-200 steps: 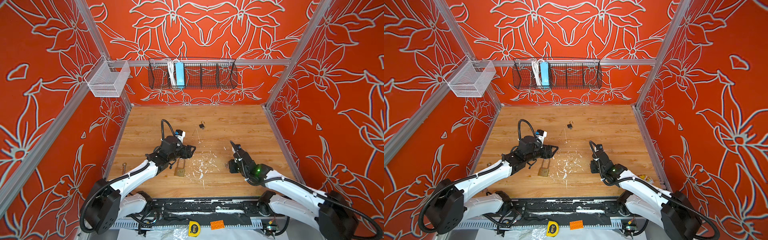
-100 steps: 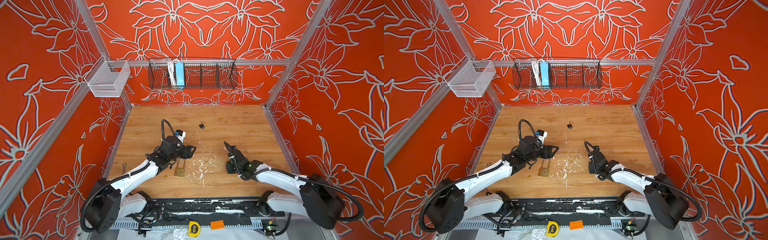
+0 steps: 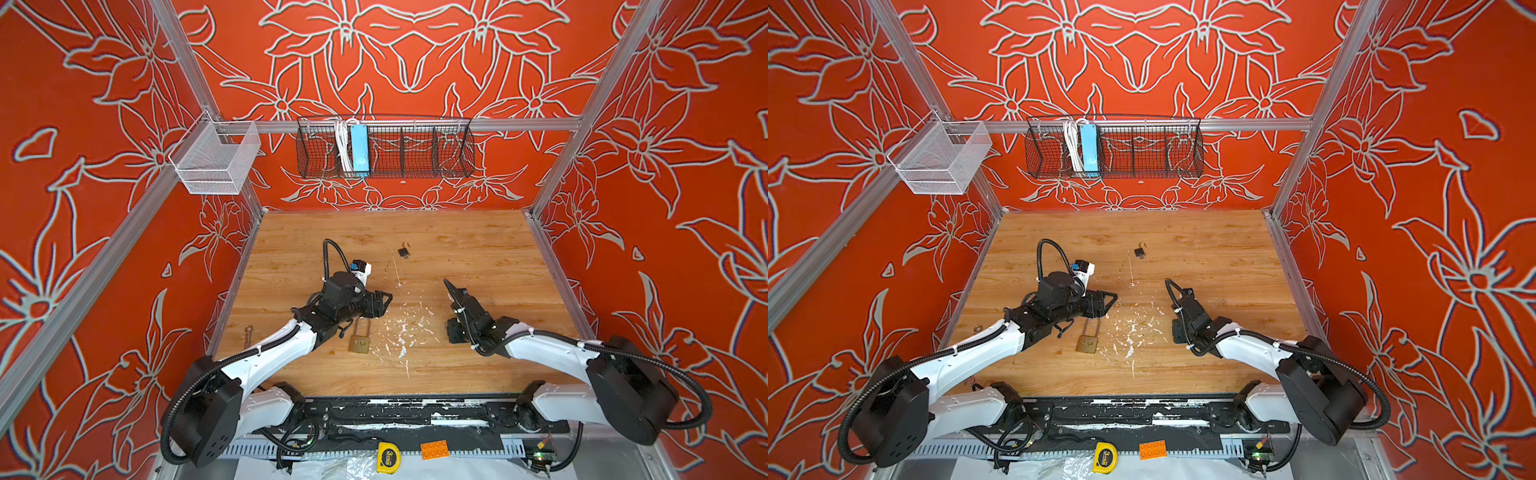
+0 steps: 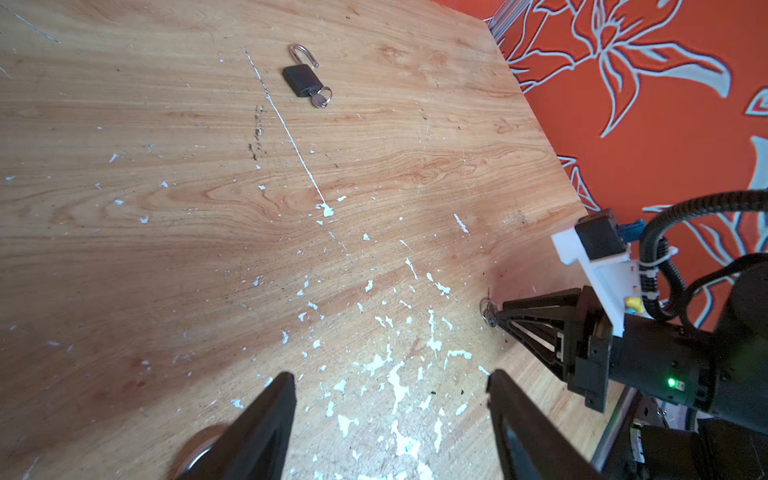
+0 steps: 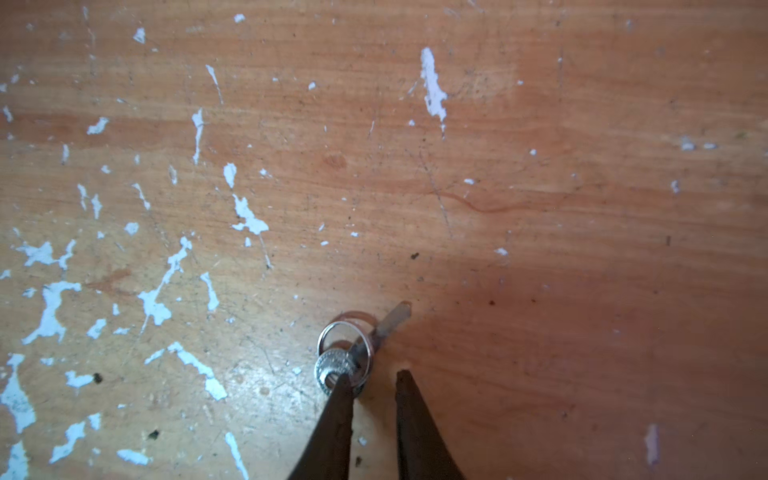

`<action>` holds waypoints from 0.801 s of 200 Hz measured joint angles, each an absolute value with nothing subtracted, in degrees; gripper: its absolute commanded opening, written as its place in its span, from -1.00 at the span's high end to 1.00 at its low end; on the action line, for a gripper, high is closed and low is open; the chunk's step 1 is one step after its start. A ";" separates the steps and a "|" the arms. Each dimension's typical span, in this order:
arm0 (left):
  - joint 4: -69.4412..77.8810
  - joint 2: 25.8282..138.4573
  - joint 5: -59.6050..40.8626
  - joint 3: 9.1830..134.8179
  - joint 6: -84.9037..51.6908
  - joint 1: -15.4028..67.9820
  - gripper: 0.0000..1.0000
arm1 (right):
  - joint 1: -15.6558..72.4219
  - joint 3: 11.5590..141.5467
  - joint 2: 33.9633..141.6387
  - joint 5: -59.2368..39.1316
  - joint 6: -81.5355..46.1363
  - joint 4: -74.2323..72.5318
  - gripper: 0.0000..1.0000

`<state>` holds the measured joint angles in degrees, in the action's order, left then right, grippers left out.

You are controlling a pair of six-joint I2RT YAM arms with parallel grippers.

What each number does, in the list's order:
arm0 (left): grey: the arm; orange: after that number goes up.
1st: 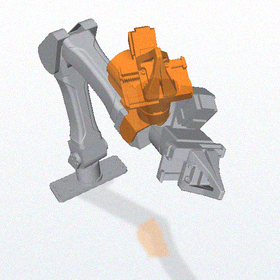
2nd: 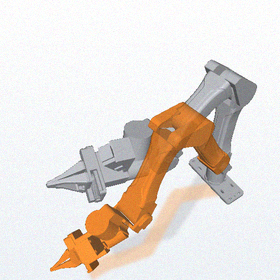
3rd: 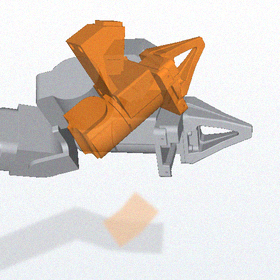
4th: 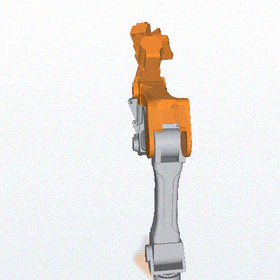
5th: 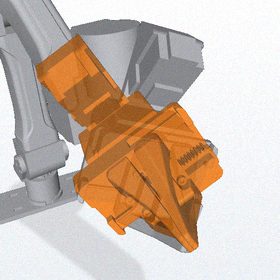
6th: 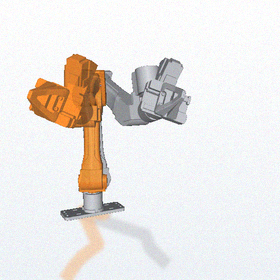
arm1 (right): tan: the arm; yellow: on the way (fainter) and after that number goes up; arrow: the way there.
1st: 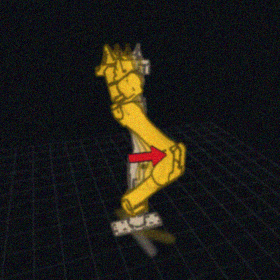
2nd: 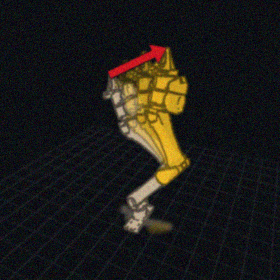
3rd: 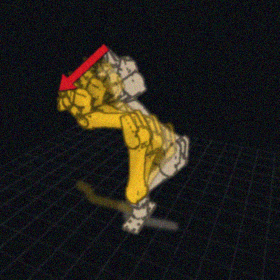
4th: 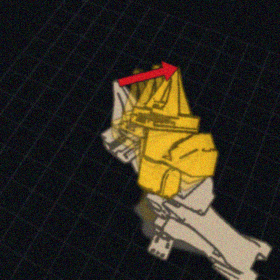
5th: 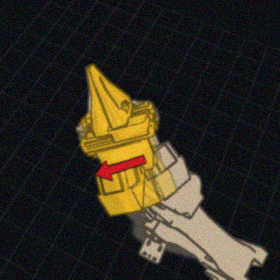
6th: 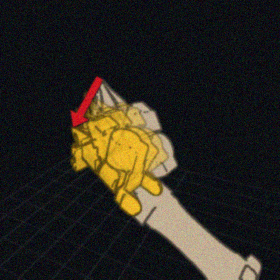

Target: Unlock with the key

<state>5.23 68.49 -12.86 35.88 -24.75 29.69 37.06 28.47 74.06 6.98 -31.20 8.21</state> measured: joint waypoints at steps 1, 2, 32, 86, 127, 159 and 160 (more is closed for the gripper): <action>5.23 68.49 -12.86 35.88 -24.75 29.69 -0.47 | 37.06 28.47 74.06 6.98 -31.20 8.21 0.56; 5.23 68.51 -12.86 35.90 -24.75 29.69 -0.47 | 37.06 28.47 74.06 6.98 -31.20 8.21 0.56; 5.23 68.77 -13.04 35.90 -24.84 29.69 -0.48 | 37.06 28.47 72.99 7.01 -31.48 8.21 0.56; 5.23 69.17 -13.23 35.90 -24.95 29.69 -0.47 | 37.06 28.58 73.28 6.96 -31.75 7.11 0.56; 5.23 69.17 -13.28 35.90 -24.95 29.69 -0.47 | 37.06 29.28 75.68 6.76 -31.97 5.67 0.56; 5.23 69.17 -13.37 35.90 -24.97 29.69 -0.48 | 37.06 29.71 77.06 6.76 -32.01 5.21 0.69; 5.23 69.17 -13.37 35.90 -24.97 29.69 -0.48 | 37.06 29.74 77.08 6.74 -32.03 5.19 0.69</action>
<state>5.23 69.17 -13.37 35.90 -24.97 29.69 37.06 29.74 77.08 6.74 -32.03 5.19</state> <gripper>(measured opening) 0.739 0.178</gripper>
